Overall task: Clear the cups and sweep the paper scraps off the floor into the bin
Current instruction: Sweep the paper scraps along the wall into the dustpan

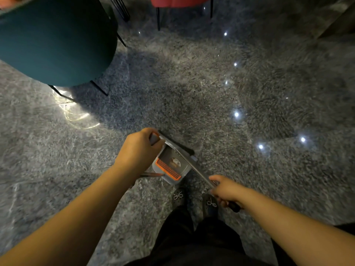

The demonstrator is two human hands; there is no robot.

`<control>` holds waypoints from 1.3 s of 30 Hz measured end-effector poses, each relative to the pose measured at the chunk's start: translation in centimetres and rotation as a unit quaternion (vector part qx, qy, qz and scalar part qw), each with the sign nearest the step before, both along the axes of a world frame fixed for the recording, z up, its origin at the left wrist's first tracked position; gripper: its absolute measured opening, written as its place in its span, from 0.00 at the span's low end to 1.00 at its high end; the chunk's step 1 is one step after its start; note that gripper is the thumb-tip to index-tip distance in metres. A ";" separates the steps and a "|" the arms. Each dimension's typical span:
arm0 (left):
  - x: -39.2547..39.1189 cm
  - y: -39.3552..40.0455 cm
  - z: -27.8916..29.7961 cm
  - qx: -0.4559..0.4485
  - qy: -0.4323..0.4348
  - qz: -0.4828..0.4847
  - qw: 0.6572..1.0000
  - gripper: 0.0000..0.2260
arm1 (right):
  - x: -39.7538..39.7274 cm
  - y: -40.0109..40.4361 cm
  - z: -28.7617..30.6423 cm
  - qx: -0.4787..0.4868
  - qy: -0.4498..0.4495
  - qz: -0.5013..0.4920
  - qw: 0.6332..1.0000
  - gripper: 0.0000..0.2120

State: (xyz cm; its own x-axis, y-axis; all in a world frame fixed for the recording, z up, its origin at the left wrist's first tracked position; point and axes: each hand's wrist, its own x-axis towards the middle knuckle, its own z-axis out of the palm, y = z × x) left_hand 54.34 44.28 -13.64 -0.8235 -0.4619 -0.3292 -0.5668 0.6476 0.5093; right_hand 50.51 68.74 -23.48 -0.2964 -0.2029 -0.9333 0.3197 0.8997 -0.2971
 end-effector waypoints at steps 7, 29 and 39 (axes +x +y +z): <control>-0.7 -1.2 -0.1 0.053 -0.047 -0.012 0.997 0.10 | 0.1 -1.3 0.8 -0.002 0.044 -0.006 0.999 0.21; -23.8 3.3 2.9 -0.028 0.077 -0.047 0.996 0.07 | -21.5 4.7 4.9 -0.073 0.116 -0.193 0.972 0.20; -41.1 7.8 4.6 -0.051 0.102 -0.062 0.992 0.05 | -38.5 9.6 6.8 -0.099 0.127 -0.229 0.960 0.19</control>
State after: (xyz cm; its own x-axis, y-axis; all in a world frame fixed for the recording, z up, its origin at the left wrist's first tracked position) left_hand 13.29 52.10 -9.04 -0.9210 -0.3747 -0.1066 -0.3709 0.7596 0.5343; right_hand 12.04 78.37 -16.68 -0.6098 -0.1637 -0.7755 0.5629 0.5994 -0.5691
